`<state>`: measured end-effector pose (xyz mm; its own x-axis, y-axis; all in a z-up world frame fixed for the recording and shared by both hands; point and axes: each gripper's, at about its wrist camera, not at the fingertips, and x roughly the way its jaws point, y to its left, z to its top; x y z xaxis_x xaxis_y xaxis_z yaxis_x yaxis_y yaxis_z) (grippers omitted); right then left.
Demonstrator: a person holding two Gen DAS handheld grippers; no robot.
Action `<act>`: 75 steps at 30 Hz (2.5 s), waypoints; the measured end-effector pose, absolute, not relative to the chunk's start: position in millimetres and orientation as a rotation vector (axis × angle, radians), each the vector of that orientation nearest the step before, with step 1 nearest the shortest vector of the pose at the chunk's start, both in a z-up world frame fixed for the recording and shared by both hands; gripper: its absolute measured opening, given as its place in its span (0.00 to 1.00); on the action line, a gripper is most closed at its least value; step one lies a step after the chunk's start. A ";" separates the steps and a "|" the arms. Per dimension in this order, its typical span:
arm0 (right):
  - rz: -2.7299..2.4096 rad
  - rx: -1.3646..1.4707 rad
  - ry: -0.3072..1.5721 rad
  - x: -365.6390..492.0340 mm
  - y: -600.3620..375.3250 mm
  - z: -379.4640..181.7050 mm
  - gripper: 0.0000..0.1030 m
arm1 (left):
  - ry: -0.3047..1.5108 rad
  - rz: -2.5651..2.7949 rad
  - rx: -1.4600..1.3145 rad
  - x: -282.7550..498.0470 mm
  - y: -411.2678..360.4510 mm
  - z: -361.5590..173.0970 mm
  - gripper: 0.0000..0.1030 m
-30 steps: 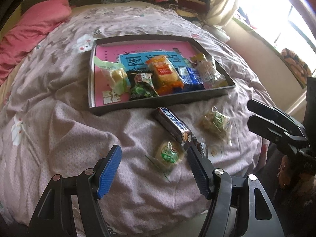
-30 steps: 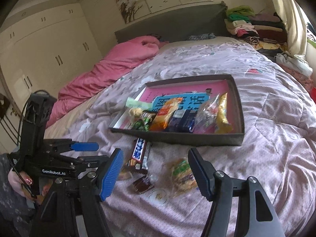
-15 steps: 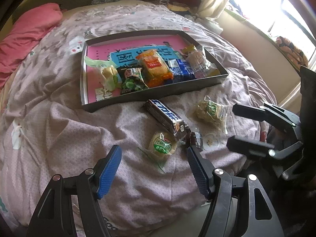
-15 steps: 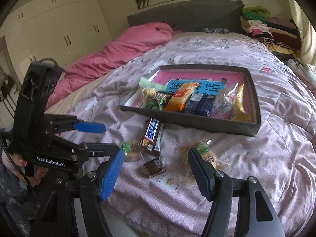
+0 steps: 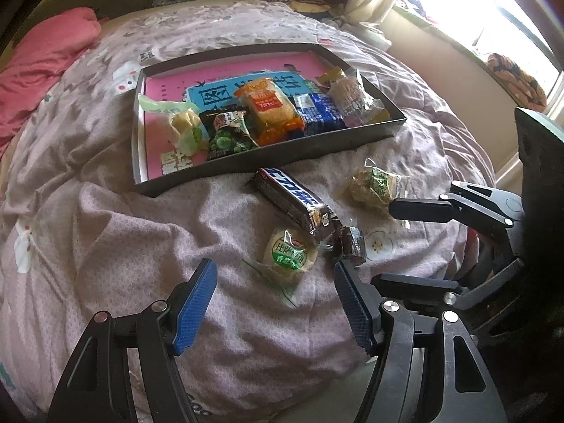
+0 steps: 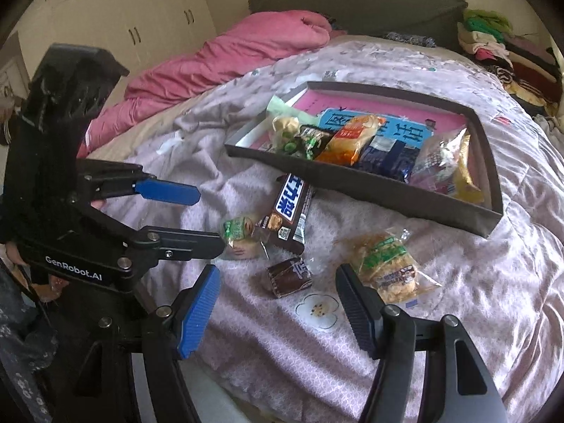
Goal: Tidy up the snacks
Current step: 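Grasp the round pastry bag with the left tool while the right tool grasps a brown chocolate, then lift the pastry bag and brown chocolate and carry both toward the tray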
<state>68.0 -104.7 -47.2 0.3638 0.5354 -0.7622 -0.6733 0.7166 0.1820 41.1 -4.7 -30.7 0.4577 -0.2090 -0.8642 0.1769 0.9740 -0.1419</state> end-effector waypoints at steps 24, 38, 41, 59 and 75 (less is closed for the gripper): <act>0.791 -0.312 0.948 87.6 -78.5 -83.7 0.38 | 1.137 -0.292 0.051 66.8 -17.3 -63.6 0.63; 0.741 -0.224 0.901 91.4 -103.5 -60.6 0.35 | 1.126 -0.294 0.010 79.8 -22.6 -70.9 0.50; 0.733 -0.184 0.894 95.4 -110.7 -55.7 0.35 | 1.126 -0.286 -0.013 80.5 -21.2 -72.6 0.42; 0.724 -0.052 0.848 101.2 -128.5 -39.7 0.35 | 1.097 -0.214 -0.131 63.1 11.9 -47.3 0.34; 0.710 0.012 0.800 103.7 -138.2 -26.4 0.35 | 1.008 -0.202 -0.146 58.3 13.4 -12.6 0.34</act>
